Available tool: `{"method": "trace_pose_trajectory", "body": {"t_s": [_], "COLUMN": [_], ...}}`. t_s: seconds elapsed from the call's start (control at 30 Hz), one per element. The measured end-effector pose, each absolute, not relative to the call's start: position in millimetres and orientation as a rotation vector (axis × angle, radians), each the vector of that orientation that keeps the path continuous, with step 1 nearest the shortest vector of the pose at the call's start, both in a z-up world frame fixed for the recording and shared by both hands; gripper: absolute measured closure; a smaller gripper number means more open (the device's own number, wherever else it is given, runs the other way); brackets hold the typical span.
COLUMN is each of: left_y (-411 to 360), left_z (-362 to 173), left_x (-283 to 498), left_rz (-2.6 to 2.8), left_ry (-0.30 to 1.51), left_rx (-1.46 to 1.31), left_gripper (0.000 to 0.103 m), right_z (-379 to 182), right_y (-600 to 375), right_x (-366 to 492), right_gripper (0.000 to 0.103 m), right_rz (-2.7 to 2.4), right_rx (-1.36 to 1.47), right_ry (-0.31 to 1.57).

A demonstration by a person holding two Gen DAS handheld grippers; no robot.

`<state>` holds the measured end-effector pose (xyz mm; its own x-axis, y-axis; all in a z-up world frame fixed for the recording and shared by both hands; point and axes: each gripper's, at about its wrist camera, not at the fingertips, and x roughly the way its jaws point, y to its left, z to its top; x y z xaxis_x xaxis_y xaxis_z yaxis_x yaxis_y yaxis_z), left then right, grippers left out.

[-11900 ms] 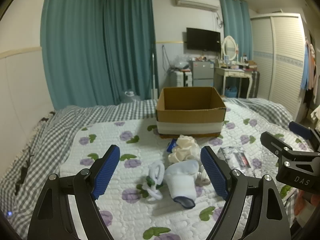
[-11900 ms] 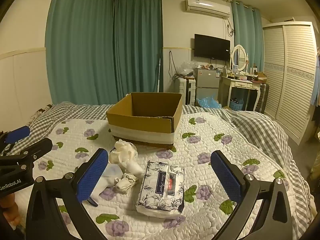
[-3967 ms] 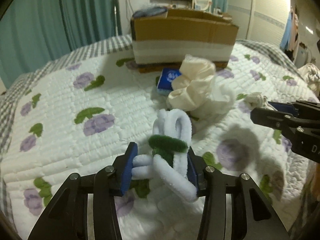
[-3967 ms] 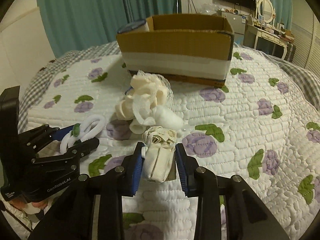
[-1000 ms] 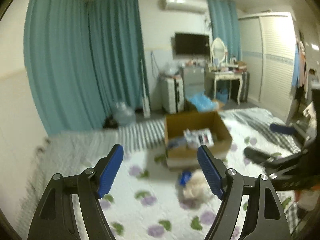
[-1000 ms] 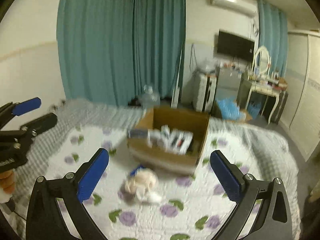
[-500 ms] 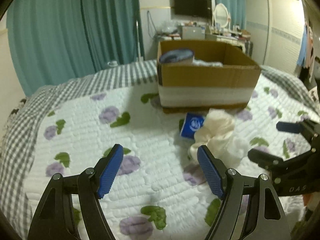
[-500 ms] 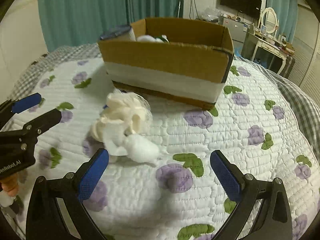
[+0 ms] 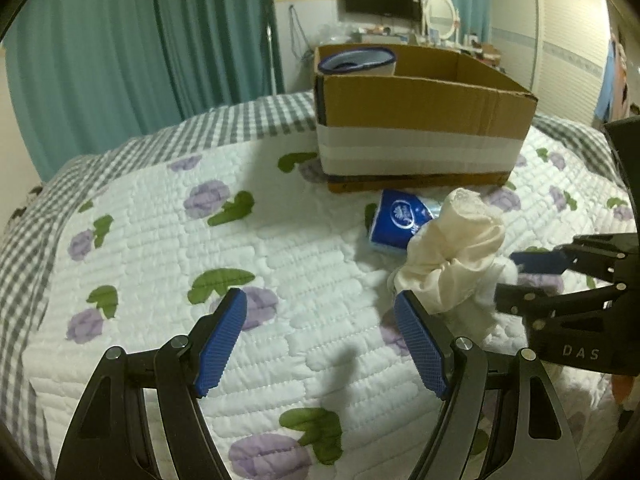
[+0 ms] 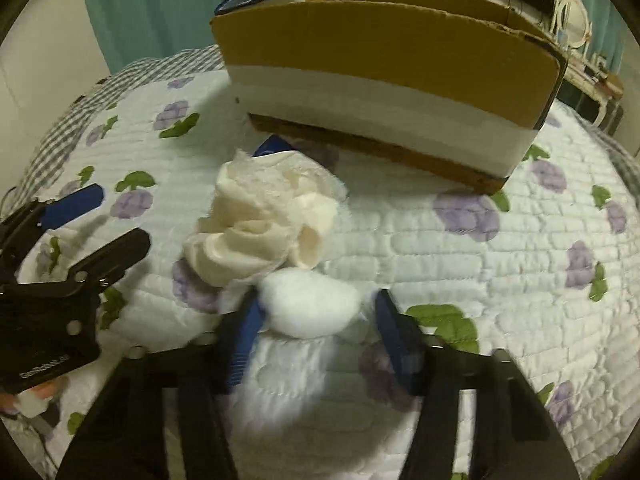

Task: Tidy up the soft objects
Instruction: 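Grasp the cream lace scrunchie with the left tool while the right grasps the cotton ball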

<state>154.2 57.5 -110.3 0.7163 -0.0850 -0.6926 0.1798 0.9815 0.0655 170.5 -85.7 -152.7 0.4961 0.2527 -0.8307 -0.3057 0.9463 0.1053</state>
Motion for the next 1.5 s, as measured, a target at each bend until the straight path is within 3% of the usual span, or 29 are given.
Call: {"method": "trace_pose_trajectory", "body": {"t_s": [0.1, 0.5, 0.93, 1.0, 1.07, 1.23, 1.5], "left_y": [54.2, 12.2, -41.1, -38.5, -34.9, -25.1, -8.1], "left_z": [-109.6, -91.2, -125.7, -129.2, -128.7, -119.7, -81.2], "left_x": [151.0, 141.9, 185.1, 188.7, 188.5, 183.4, 157.0], "left_rz": [-0.151, -0.243, -0.277, -0.277, -0.285, -0.295, -0.31], "left_ry": [0.76, 0.771, 0.864, 0.876, 0.873, 0.857, 0.784], "left_rx": [0.138, 0.18, 0.202, 0.19, 0.176, 0.169, 0.141], "left_gripper": [0.025, 0.025, 0.029, 0.034, 0.052, 0.072, 0.073], "right_z": [-149.3, -100.6, -111.5, -110.7, -110.4, -108.7, -91.9], "right_y": [-86.5, -134.2, -166.4, -165.2, -164.0, -163.0, -158.3], "right_x": [163.9, 128.1, 146.4, 145.7, 145.5, 142.8, 132.8], "right_gripper": [0.065, 0.065, 0.065, 0.065, 0.065, 0.065, 0.065], "right_rz": [0.336, 0.21, 0.18, 0.188, 0.19, 0.187, 0.184], "right_rx": [-0.062, -0.04, 0.058, 0.054, 0.049, 0.041, 0.04], "right_ry": [0.994, 0.866, 0.874, 0.869, 0.869, 0.861, 0.822]}}
